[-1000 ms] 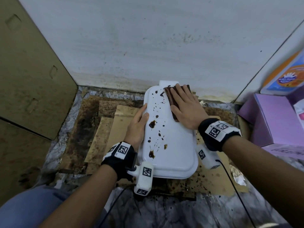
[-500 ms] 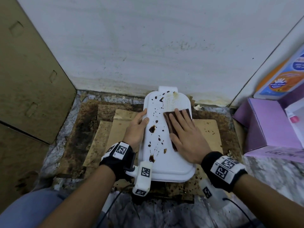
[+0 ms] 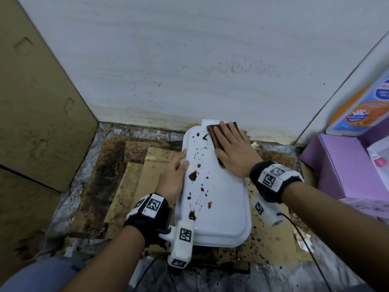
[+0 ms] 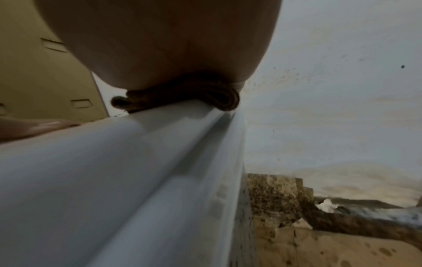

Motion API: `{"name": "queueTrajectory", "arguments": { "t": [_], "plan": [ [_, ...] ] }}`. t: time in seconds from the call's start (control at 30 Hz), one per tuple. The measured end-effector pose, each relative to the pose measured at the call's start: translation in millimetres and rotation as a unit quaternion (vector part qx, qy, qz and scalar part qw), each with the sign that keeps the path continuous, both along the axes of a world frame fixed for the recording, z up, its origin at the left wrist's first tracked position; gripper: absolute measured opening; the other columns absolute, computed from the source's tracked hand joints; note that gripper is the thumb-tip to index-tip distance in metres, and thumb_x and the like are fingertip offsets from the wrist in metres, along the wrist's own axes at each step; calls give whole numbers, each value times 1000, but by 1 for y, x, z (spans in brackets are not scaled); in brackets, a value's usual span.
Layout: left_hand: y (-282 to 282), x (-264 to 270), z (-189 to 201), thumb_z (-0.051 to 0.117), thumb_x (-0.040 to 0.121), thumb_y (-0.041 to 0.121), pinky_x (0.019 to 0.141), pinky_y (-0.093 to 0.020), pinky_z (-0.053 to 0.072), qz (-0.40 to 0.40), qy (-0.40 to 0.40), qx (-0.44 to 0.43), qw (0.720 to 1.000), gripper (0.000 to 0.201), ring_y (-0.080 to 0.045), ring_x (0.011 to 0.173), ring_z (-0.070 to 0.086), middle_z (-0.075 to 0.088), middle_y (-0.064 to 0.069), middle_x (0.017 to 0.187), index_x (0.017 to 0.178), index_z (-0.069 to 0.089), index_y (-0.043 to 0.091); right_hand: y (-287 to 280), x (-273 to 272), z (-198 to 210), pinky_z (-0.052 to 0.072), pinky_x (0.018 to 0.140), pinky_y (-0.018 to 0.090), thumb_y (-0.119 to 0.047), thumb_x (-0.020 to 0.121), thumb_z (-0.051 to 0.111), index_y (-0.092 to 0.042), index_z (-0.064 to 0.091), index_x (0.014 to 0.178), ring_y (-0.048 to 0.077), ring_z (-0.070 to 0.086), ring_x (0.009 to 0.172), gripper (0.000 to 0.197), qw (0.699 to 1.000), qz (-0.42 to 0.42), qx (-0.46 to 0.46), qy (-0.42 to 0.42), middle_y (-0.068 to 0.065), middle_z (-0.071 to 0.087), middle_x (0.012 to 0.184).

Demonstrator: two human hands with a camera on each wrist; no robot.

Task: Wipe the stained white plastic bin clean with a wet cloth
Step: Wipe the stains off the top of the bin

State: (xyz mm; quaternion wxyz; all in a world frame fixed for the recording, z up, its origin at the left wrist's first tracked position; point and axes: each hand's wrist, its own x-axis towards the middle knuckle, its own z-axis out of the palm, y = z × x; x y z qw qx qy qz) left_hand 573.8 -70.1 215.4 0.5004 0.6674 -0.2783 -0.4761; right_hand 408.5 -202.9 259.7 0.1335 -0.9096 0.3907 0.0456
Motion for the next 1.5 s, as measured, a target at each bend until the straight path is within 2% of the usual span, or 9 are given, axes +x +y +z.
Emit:
{"name": "queueTrajectory", "arguments": {
  "t": [0.2,0.33,0.4,0.67,0.83,0.97,1.1,1.27,1.5],
  "plan": [
    [0,-1,2,51,84,49,100,-48,50,-11,-13,7,1000,53,-21,112,64,67,2,125,135,54,35,43,-24,-1,-13,117,38,-55,87,0,-30,-10,152,9,-27,142,70,999,39,-25,12,-11,-22,156],
    [0,0,2,52,98,35,100,-48,51,-14,0,11,1000,40,-22,112,65,67,-2,124,138,53,31,17,-6,2,-12,118,42,-48,97,15,-29,-6,153,8,-21,144,62,999,19,-25,8,-10,-17,159],
    [1,1,2,52,98,36,99,-48,51,-19,0,10,1000,41,-22,111,66,67,-2,124,138,52,31,2,2,2,-10,118,43,-42,101,22,-27,-4,153,11,-19,146,61,1000,15,-24,8,-8,-15,160],
    [2,1,4,52,83,51,100,-48,51,-19,8,3,1000,59,-20,112,65,67,1,125,139,50,36,-26,16,8,-4,118,43,-39,101,25,-26,-4,153,14,-14,147,62,1000,5,0,11,-7,-15,160],
    [3,1,4,52,97,35,101,-48,50,-10,3,8,1000,41,-21,114,63,64,-1,130,139,52,35,-7,9,7,-5,120,44,-40,102,25,-23,-6,153,16,-18,147,62,999,26,-17,15,-4,-17,160],
    [2,2,6,51,101,29,101,-46,50,-11,5,7,1000,39,-21,115,63,63,-2,130,140,51,33,15,-6,5,-12,119,42,-51,94,10,-29,-11,151,11,-26,143,65,998,51,-10,31,-8,-20,158],
    [2,2,7,50,101,28,102,-45,50,-13,15,6,1000,41,-19,115,62,62,-1,132,142,48,30,7,-4,8,-10,119,44,-57,80,-5,-30,-10,152,11,-22,145,77,996,69,-21,51,-8,-17,160],
    [1,1,8,50,101,29,102,-45,49,-15,17,8,1000,42,-19,116,62,62,0,132,143,48,30,-10,11,14,-7,118,44,-44,100,19,-28,-8,152,15,-17,147,60,996,58,-23,59,-6,-16,160],
    [2,2,9,49,101,28,101,-44,50,-9,28,8,1000,40,-19,114,63,63,-1,129,142,49,30,-26,33,11,-5,118,44,-38,100,26,-27,-5,153,15,-14,148,62,999,17,-11,33,-6,-13,161]
  ]
}}
